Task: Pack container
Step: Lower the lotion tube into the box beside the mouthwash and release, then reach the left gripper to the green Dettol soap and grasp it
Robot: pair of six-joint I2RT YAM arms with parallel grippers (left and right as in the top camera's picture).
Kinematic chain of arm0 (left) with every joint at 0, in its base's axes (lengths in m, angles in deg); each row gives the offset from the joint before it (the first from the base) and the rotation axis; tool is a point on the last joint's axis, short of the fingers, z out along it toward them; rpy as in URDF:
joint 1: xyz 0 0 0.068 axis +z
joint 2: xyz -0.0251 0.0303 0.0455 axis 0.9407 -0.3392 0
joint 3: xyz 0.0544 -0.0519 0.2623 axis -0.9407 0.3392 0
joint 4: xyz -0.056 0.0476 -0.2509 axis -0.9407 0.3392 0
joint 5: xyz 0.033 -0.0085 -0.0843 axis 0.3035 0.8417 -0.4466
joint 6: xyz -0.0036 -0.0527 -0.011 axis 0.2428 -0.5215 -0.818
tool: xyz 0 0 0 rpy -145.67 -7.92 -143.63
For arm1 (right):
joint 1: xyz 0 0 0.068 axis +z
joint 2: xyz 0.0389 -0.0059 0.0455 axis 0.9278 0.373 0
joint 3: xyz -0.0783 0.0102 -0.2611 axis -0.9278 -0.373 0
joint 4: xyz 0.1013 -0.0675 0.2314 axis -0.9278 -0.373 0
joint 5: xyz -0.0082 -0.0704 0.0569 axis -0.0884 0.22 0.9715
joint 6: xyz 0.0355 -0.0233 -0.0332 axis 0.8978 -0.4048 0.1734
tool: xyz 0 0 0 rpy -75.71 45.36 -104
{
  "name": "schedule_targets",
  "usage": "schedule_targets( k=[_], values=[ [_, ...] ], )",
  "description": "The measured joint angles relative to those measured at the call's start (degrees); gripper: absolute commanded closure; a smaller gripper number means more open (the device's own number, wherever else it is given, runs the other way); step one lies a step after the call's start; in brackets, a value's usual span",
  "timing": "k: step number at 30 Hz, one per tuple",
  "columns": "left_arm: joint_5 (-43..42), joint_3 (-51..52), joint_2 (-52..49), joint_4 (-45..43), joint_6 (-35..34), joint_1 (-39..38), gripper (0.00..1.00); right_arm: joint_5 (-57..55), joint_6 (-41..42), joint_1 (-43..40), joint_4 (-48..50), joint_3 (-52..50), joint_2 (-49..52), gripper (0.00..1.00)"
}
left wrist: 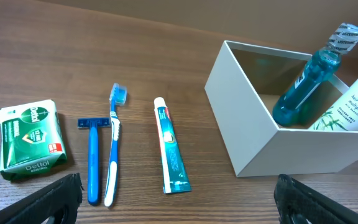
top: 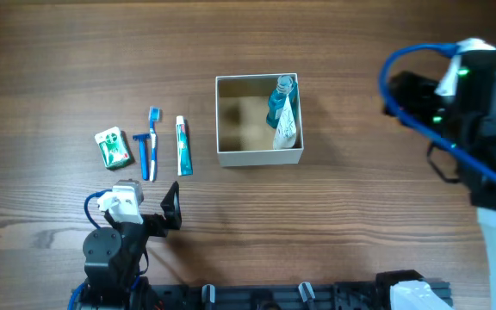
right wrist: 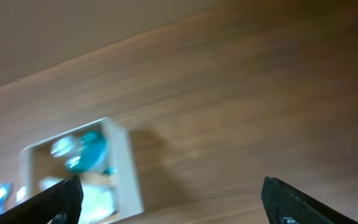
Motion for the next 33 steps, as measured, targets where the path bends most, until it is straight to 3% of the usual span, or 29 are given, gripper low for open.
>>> schedule_targets(
  k=[6, 16, 20, 24, 33],
  values=[
    [0.0, 0.0, 0.0, -0.4, 0.0, 0.0, 0.0, 1.5, 0.4, -9.2, -0.3, 0.0, 4.8, 0.0],
    [-0.5, -0.3, -0.1, -2.8, -0.7, 0.0, 0.0, 2.5, 0.4, -9.8, -1.2, 0.0, 12.5, 0.0],
    [2.4, -5.6, -4.1, -2.0, -3.2, 0.0, 0.0, 2.6, 0.4, -9.8, -1.3, 0.0, 15.1, 0.0],
    [7.7, -17.3, -16.1, 1.2, -4.6, 0.0, 0.0, 2.6, 0.4, -9.8, -1.2, 0.0, 17.2, 0.0],
    [13.7, -54.6, -55.2, 24.2, -4.7, 3.1, 0.0, 3.0, 0.4, -9.8, -1.2, 0.0, 19.6, 0.0]
  ],
)
